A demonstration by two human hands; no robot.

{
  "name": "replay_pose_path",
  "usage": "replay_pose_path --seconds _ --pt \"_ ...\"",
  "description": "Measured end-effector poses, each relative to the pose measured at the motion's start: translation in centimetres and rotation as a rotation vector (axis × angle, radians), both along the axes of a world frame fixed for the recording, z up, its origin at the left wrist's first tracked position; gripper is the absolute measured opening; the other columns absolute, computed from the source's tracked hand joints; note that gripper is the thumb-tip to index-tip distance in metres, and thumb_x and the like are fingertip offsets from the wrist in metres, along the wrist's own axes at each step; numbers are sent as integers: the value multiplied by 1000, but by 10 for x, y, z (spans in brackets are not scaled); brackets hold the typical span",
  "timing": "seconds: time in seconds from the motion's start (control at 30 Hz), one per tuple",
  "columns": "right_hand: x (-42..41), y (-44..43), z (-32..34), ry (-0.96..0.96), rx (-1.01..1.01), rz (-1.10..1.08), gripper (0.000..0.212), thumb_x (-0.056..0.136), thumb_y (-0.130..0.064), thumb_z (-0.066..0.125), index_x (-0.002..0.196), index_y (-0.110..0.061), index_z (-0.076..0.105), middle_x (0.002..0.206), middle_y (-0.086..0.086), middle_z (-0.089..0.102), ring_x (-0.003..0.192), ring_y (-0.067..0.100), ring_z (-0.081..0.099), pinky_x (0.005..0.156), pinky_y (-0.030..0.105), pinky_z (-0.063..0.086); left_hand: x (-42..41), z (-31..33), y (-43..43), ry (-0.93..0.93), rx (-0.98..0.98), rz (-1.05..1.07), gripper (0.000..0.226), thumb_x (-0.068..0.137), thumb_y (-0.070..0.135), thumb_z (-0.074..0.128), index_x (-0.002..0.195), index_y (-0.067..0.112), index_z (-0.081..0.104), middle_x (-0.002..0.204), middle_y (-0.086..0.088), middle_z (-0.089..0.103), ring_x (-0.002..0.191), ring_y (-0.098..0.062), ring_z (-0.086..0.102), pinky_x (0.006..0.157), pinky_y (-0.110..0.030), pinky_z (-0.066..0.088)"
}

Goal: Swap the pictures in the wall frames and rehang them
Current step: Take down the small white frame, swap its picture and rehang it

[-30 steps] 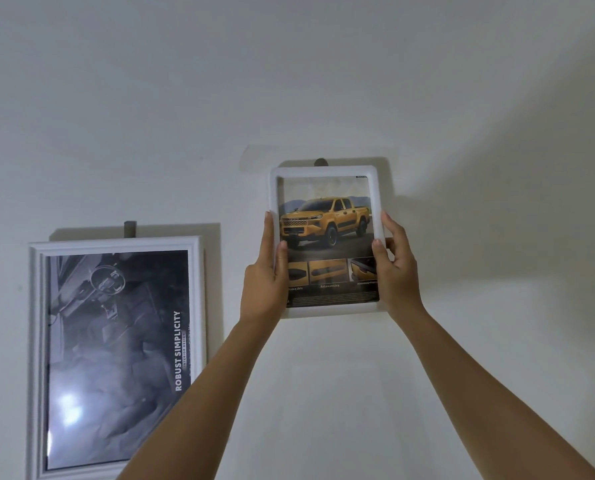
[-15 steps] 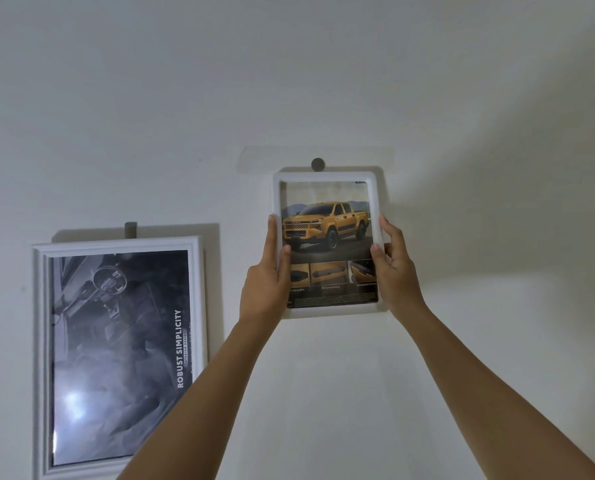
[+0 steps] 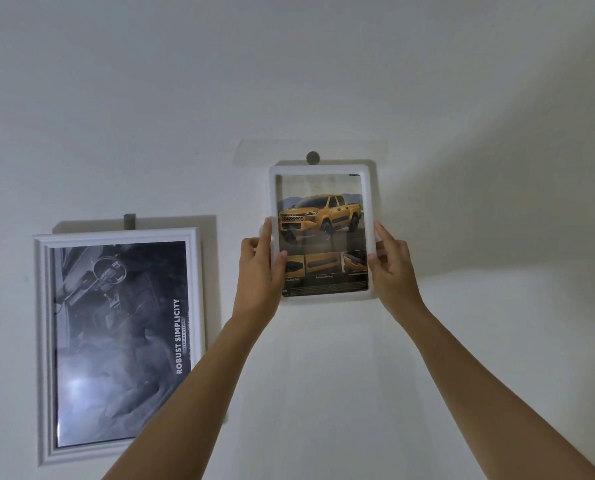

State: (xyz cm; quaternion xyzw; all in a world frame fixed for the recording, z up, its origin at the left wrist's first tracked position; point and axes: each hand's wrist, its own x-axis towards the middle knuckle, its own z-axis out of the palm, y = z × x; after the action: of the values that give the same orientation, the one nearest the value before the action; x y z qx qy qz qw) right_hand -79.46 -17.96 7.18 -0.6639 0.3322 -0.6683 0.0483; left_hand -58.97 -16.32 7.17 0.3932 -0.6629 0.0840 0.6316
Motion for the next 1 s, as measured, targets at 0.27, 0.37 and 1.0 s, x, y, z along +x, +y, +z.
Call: replay_pose_path --seconds 0.27,0.37,1.0 --pt "8 -1 -2 -39 -14 44 51 95 -5 43 142 -20 31 115 2 36 93 6 47 66 -1 43 4 1 0 17 -3 -7 54 97 27 41 145 32 17 114 5 31 105 -17 50 82 -34 55" --pt "8 -1 -3 -41 -18 44 50 95 -5 44 141 -19 32 115 2 37 95 8 46 66 -2 42 3 0 1 30 4 4 55 97 24 43 146 30 18 116 5 30 111 -19 46 86 -37 54" --pt "3 6 -1 -27 -42 -84 39 91 -3 50 130 -12 48 115 9 43 98 14 48 81 21 45 6 -2 9 57 -16 61 53 96 31 42 145 26 23 133 -7 33 122 -18 38 101 -36 43"
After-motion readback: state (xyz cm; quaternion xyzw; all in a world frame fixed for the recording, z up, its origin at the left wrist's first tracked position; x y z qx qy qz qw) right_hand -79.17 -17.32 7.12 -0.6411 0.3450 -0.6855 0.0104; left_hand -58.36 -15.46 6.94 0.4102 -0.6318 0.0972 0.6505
